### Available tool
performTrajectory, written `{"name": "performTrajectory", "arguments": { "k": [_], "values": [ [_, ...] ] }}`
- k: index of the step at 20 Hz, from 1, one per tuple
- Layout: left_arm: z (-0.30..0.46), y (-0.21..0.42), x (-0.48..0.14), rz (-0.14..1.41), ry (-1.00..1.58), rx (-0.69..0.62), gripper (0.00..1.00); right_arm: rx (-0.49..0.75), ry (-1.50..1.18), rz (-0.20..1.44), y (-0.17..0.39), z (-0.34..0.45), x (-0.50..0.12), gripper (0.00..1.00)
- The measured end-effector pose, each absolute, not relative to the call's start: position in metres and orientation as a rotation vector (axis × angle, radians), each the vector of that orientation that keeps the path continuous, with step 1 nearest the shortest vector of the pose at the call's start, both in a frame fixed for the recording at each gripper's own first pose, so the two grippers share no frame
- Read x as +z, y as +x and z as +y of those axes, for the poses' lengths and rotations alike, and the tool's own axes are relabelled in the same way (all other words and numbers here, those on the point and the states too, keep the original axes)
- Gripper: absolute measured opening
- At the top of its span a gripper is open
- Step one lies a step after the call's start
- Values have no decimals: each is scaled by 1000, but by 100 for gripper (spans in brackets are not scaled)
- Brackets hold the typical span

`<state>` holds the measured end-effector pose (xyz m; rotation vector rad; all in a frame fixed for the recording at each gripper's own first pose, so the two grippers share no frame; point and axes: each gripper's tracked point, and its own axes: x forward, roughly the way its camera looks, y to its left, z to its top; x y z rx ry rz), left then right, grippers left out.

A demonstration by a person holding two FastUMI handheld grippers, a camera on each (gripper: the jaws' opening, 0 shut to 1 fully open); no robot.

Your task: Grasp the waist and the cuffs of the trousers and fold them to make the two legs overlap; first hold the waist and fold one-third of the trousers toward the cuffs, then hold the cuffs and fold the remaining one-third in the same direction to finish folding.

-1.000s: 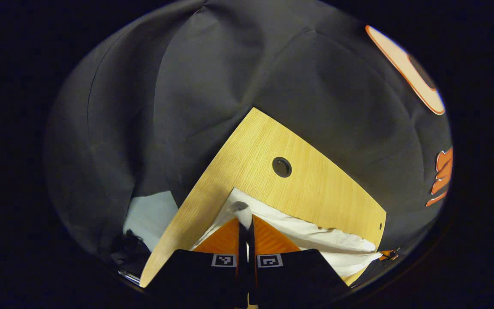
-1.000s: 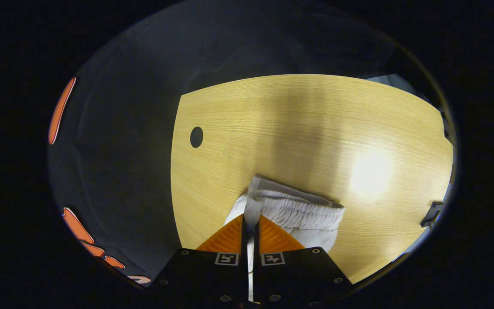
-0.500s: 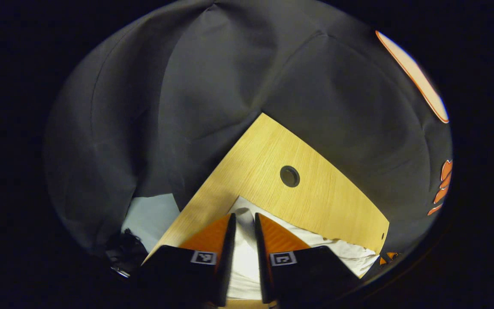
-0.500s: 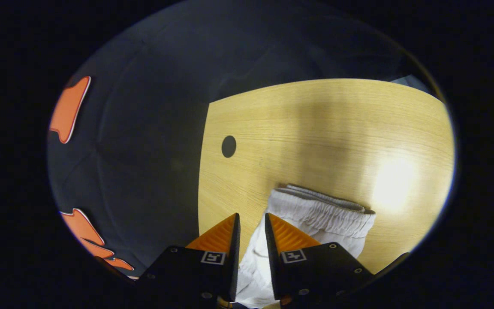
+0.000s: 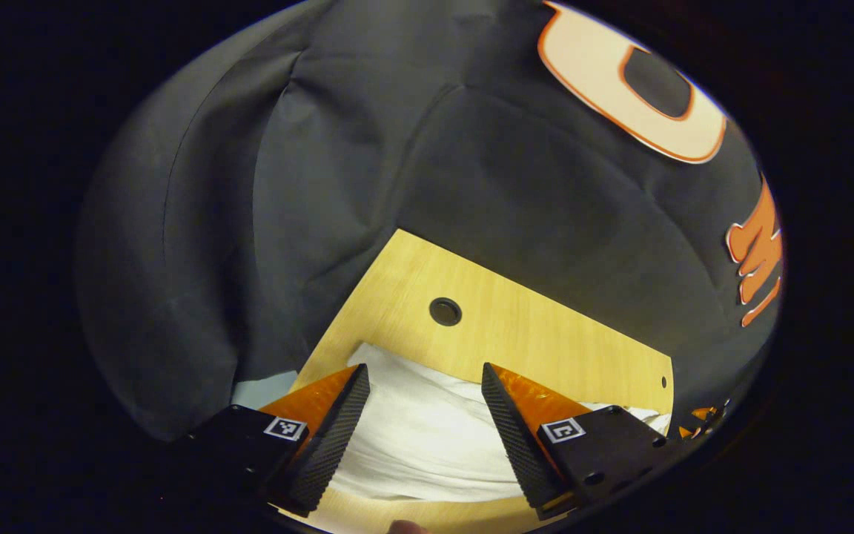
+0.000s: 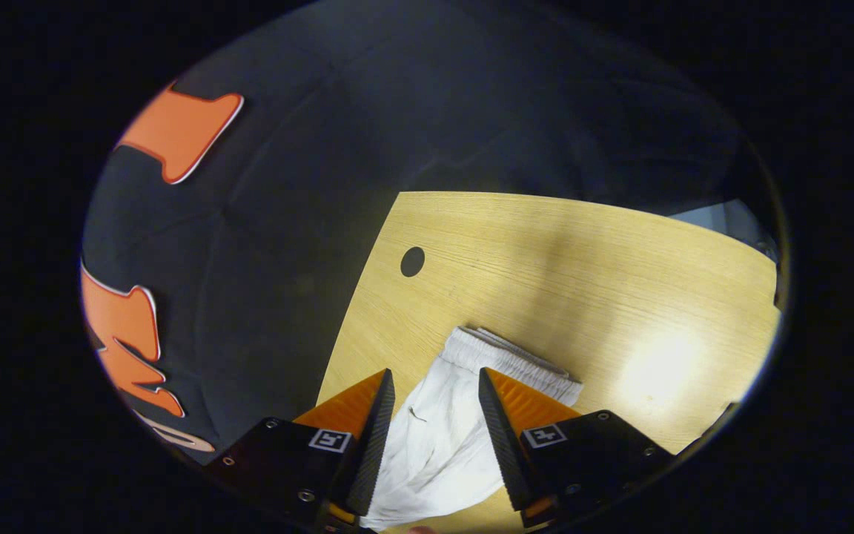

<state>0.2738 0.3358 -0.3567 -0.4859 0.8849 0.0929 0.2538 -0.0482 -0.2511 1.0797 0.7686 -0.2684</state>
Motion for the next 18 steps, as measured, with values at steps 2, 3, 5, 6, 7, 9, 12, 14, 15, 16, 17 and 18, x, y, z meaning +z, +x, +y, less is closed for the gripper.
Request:
{"name": "performTrajectory", "arguments": {
  "k": [2, 3, 5, 6, 7, 9, 12, 14, 15, 16, 17, 18],
  "values": [
    [321, 267, -340, 863, -452, 85, 99, -247, 1012, 748, 243, -44, -243, 76],
    [316, 262, -333, 848, -428, 84, 100, -233, 977, 739, 236, -41, -239, 80],
    [302, 250, -317, 813, -375, 80, 100, -205, 903, 711, 227, -37, -230, 83],
    [295, 246, -307, 790, -353, 76, 99, -187, 859, 693, 223, -35, -228, 84],
    [287, 241, -299, 769, -339, 74, 99, -170, 818, 674, 218, -31, -224, 86],
    [271, 230, -283, 737, -316, 66, 100, -135, 742, 654, 210, -22, -216, 88],
    [244, 218, -256, 651, -261, 51, 100, -110, 677, 670, 197, -14, -221, 91],
    [221, 213, -233, 561, -216, 21, 99, -111, 692, 696, 193, -13, -229, 93],
    [210, 211, -222, 515, -192, 9, 99, -115, 701, 704, 191, -16, -232, 93],
    [203, 206, -209, 470, -162, 2, 99, -122, 704, 709, 190, -20, -238, 93],
    [199, 198, -194, 414, -119, 8, 99, -132, 699, 716, 188, -23, -245, 93],
    [193, 194, -177, 360, -74, 8, 99, -141, 692, 726, 187, -27, -251, 93]
  ]
}}
